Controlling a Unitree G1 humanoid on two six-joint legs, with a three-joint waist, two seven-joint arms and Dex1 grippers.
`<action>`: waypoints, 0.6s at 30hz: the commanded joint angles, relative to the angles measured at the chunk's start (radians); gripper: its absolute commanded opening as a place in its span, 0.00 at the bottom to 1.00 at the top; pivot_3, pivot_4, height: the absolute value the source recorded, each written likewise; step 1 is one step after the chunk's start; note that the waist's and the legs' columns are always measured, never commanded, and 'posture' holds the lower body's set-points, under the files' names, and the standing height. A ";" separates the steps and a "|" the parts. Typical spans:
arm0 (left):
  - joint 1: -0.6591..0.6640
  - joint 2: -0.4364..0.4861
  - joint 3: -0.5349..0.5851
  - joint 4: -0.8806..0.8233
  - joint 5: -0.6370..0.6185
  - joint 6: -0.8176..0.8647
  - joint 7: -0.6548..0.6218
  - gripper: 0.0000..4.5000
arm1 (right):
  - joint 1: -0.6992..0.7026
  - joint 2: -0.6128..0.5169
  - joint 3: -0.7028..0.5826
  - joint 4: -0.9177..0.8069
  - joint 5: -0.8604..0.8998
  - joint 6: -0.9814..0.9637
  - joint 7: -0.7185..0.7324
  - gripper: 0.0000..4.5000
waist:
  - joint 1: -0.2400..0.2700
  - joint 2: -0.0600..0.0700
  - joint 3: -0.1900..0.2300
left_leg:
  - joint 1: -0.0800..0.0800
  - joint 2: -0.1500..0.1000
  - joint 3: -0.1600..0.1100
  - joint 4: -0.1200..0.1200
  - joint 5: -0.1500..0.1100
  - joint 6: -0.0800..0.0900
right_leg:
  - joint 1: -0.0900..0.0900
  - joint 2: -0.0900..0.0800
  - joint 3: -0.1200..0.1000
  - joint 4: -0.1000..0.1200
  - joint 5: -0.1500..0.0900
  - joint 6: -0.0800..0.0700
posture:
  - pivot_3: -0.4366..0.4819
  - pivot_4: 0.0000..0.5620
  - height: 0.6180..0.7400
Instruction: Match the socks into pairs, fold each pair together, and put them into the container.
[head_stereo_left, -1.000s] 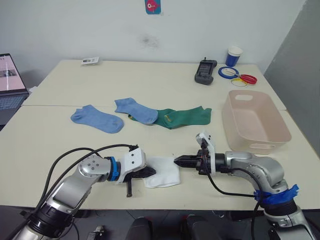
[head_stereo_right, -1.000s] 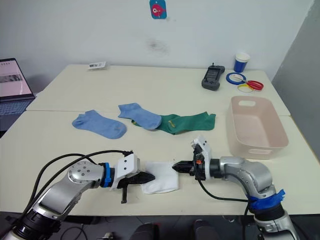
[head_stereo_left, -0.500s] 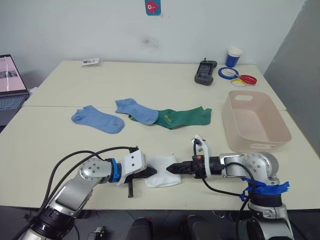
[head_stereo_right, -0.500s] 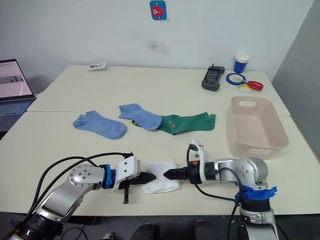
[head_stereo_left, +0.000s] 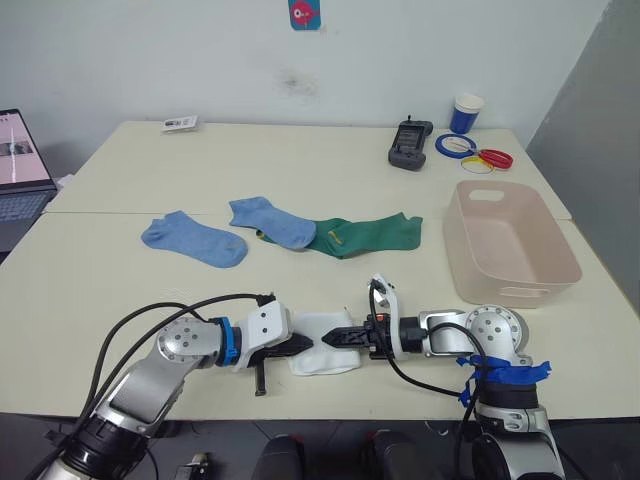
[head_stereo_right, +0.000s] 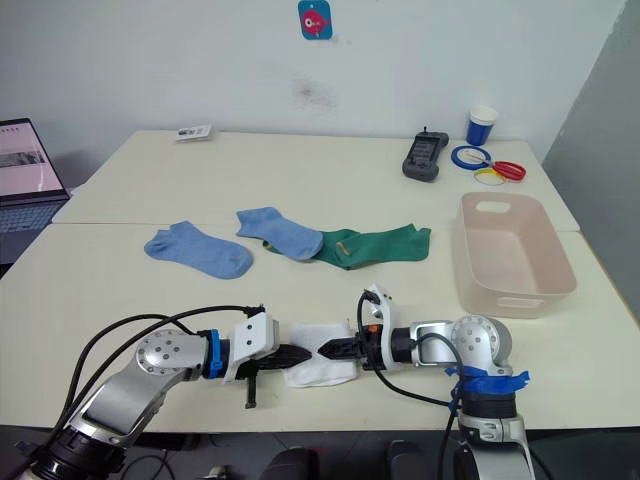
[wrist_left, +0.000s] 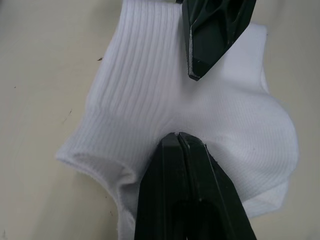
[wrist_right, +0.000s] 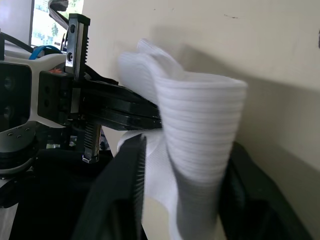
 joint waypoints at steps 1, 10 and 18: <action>0.027 0.006 0.007 0.007 -0.009 0.038 -0.008 0.00 | -0.017 0.010 -0.004 -0.011 0.001 0.005 0.013 0.13 | 0.000 0.000 0.000 | 0.000 0.000 0.000 0.000 0.000 0.000 | 0.000 0.000 0.000 0.000 0.000 0.000 | 0.48 0.27 1.00; 0.006 0.075 0.286 -0.222 -0.410 0.347 -0.044 0.50 | -0.019 -0.045 -0.024 -0.057 0.009 -0.034 0.043 0.00 | -0.001 -0.001 0.002 | -0.005 0.001 0.000 0.000 0.000 0.000 | -0.005 0.001 -0.001 0.000 0.000 0.000 | 0.48 0.27 1.00; -0.088 0.198 0.380 -0.283 -0.542 0.479 -0.060 1.00 | -0.058 -0.048 -0.131 -0.167 0.052 -0.048 0.035 0.00 | 0.000 0.000 0.002 | -0.011 -0.001 0.000 0.000 0.000 0.000 | -0.013 0.002 0.000 0.001 0.000 0.000 | 0.48 0.27 1.00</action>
